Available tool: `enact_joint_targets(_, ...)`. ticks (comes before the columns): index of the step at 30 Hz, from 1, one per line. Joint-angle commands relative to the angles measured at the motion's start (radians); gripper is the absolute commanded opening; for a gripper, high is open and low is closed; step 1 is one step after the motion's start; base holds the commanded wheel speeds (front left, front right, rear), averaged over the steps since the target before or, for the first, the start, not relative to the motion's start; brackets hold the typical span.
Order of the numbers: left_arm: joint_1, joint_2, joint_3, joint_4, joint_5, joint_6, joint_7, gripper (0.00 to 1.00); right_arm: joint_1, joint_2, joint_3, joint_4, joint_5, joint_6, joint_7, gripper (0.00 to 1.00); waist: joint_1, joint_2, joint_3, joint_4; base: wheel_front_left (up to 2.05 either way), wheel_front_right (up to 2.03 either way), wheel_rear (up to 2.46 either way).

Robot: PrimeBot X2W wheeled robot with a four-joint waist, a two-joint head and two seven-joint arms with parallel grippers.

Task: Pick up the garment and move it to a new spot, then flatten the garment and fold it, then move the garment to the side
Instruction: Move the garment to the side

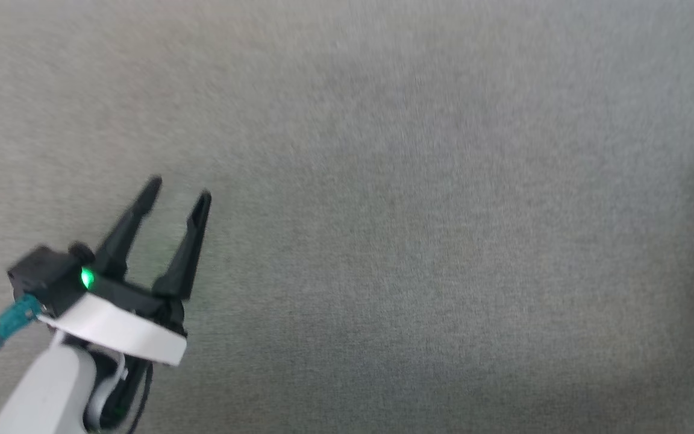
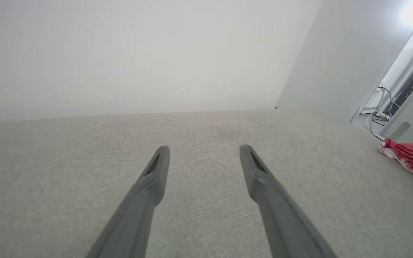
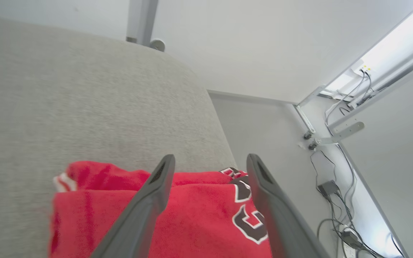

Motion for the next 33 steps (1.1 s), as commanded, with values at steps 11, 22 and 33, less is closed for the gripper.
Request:
enact_joint_targets(11, 0.207, -0.115, 0.086, 0.153, 0.036, 0.003, -0.005, 1.0, 0.172, 0.089, 0.27, 0.036, 0.21, -0.005, -0.235, 1.0, 0.0, 0.0, -0.295, 0.1, 0.0, 0.0, 0.0)
enact_joint_targets(22, 0.349, -0.182, 0.177, 0.179, 0.084, 0.003, -0.005, 1.0, 0.325, 0.183, 0.394, 0.052, 0.408, -0.005, -0.432, 1.0, 0.0, 0.0, -0.417, 0.126, 0.0, 0.0, 0.0)
enact_joint_targets(33, 0.449, -0.215, 0.27, 0.125, 0.115, 0.003, -0.005, 1.0, 0.413, 0.233, 0.404, -0.042, 0.447, -0.004, -0.483, 1.0, 0.0, 0.0, -0.454, 0.139, 0.0, 0.0, 0.0)
